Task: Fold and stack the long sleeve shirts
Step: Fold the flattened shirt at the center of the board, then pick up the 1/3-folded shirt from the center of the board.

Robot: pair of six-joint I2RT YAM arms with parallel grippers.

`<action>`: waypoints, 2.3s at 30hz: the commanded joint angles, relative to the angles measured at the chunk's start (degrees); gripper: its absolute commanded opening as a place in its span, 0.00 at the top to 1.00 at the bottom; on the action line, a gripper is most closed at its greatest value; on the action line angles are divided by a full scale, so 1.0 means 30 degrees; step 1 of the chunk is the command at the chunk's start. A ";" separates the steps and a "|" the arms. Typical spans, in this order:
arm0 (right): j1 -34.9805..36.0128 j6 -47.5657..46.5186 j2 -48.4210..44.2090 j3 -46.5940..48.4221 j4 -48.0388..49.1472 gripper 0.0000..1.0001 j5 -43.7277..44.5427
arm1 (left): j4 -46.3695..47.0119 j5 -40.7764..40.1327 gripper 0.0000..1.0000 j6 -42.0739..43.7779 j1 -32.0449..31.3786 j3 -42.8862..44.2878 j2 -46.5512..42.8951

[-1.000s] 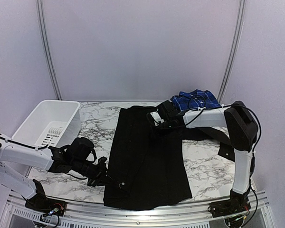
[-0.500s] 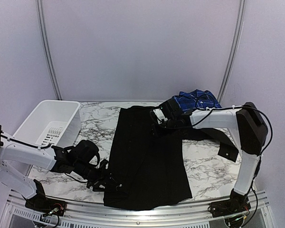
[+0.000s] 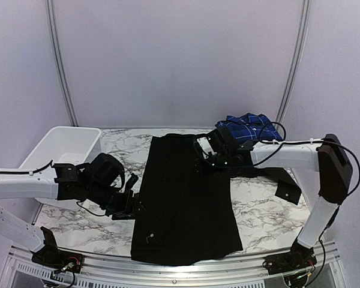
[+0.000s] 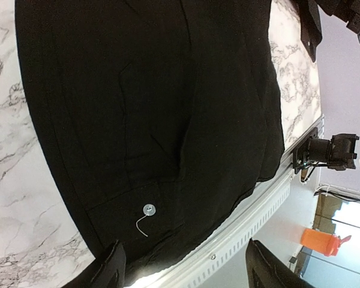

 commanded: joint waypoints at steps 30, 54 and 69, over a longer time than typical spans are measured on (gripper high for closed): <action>-0.0250 0.2182 -0.9803 -0.5769 0.1061 0.45 0.5089 | 0.5322 -0.4878 0.30 0.2904 0.5499 1.2599 1.7248; -0.1670 0.3327 -1.1007 -0.7766 -0.0636 0.38 0.7996 | 0.4741 -0.2760 0.27 0.6041 0.8619 1.1013 1.5922; -0.9705 0.7201 -1.3775 -1.3302 0.0988 0.34 0.6479 | 0.3064 -0.1931 0.25 0.6668 0.6631 1.1641 1.1680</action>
